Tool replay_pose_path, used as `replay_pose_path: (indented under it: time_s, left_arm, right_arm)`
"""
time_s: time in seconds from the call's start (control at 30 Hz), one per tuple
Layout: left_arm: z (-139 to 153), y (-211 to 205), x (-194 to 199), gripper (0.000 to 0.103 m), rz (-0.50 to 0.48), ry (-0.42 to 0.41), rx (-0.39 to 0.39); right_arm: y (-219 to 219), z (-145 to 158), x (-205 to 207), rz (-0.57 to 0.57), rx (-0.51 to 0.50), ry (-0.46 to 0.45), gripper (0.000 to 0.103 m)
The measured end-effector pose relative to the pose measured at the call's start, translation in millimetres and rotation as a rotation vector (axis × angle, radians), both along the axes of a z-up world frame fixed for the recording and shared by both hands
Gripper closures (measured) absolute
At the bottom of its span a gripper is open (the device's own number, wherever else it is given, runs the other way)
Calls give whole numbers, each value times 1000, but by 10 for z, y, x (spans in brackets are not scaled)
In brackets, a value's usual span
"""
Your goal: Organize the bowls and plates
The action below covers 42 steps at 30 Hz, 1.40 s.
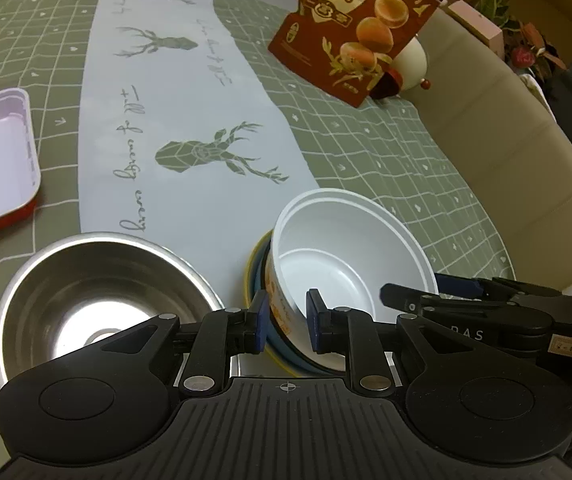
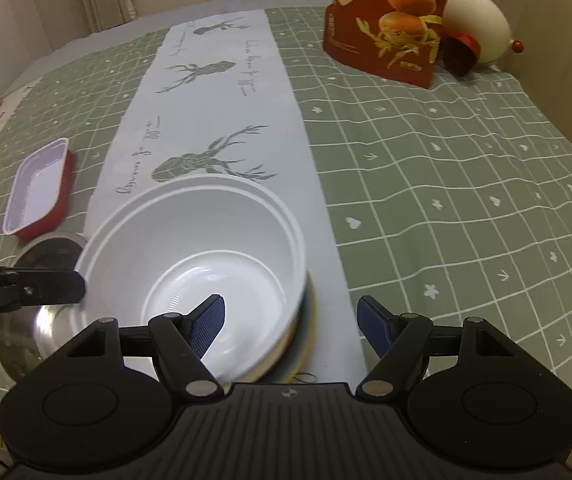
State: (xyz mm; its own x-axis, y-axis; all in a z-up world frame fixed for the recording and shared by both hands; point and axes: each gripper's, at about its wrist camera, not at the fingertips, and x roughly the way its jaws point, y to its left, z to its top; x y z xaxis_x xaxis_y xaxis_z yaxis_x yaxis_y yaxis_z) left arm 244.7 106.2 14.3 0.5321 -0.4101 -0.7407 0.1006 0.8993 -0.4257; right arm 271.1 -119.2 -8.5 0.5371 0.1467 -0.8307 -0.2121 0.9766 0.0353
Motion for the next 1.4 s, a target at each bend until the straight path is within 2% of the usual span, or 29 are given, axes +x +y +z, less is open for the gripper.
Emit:
replay_pose_path:
  time_s: [0.13, 0.27, 0.37, 0.47, 0.57, 0.67, 0.8, 0.93, 1.07, 1.2, 1.4]
  left_arm:
    - [73, 104, -65, 81, 18, -27, -5]
    - [151, 354, -170, 81, 54, -62, 4]
    - [168, 569, -279, 81, 108, -85, 56]
    - [126, 789, -393, 81, 152, -93, 92]
    - [17, 1011, -489, 81, 199, -103, 77]
    - [-65, 1147, -517, 81, 233, -102, 64]
    - [-99, 1154, -556, 81, 219, -103, 122]
    - [-151, 1152, -594, 81, 234, -112, 202]
    - [-270, 1216, -533, 81, 256, -77, 202]
    - [-353, 1256, -466, 80, 289, -62, 213]
    - [-467, 1331, -402, 80, 304, -18, 190]
  right_arm:
    - [-49, 76, -92, -24, -28, -66, 29]
    - [-114, 261, -276, -26, 39, -128, 25]
    - [-93, 407, -498, 3, 84, -201, 24]
    - [17, 485, -730, 57, 155, -229, 23]
    - [213, 480, -927, 123, 197, -242, 23]
    - [404, 407, -1027, 141, 202, -253, 23]
    - [594, 210, -1032, 106, 244, -185, 23]
    - [730, 88, -1117, 109, 269, -171, 23]
    - [767, 35, -1225, 109, 296, -157, 23]
    - [769, -128, -1273, 92, 364, -82, 23]
    - [904, -372, -1207, 60, 385, 6, 23]
